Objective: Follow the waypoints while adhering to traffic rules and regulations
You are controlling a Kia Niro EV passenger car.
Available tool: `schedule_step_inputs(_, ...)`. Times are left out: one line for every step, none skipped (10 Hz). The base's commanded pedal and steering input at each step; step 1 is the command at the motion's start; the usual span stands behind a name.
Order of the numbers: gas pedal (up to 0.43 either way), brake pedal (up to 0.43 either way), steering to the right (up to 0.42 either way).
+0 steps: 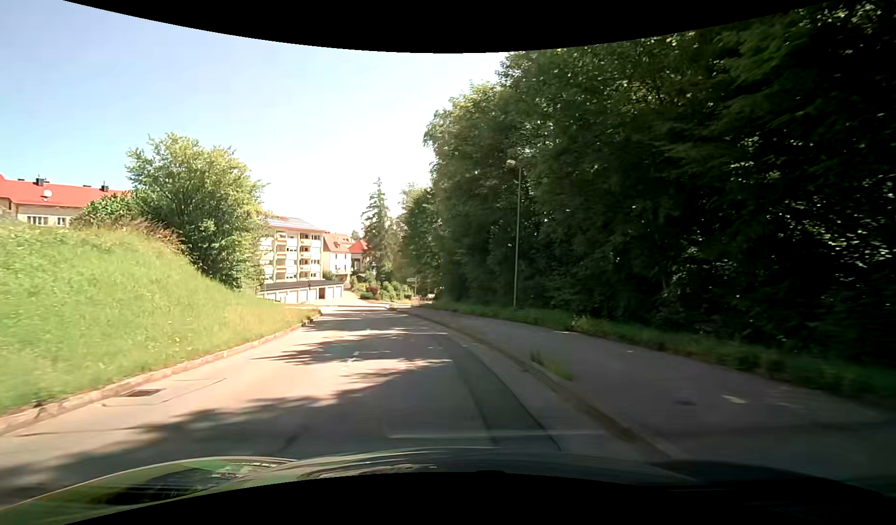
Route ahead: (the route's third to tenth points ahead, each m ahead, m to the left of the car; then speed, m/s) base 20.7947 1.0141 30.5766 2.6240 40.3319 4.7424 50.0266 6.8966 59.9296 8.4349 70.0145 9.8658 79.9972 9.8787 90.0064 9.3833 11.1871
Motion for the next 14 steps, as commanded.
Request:
schedule_step_inputs(0.0,0.043,-0.048)
schedule_step_inputs(0.0,0.043,-0.048)
schedule_step_inputs(0.0,0.049,-0.048)
schedule_step_inputs(0.0,0.055,-0.048)
schedule_step_inputs(0.0,0.061,-0.048)
schedule_step_inputs(0.0,0.061,-0.048)
schedule_step_inputs(0.0,0.067,-0.048)
schedule_step_inputs(0.0,0.067,-0.047)
schedule_step_inputs(0.0,0.067,-0.048)
schedule_step_inputs(0.0,0.067,-0.048)
schedule_step_inputs(0.0,0.073,-0.048)
schedule_step_inputs(0.0,0.073,-0.047)
schedule_step_inputs(0.0,0.073,-0.046)
schedule_step_inputs(0.0,0.079,-0.046)
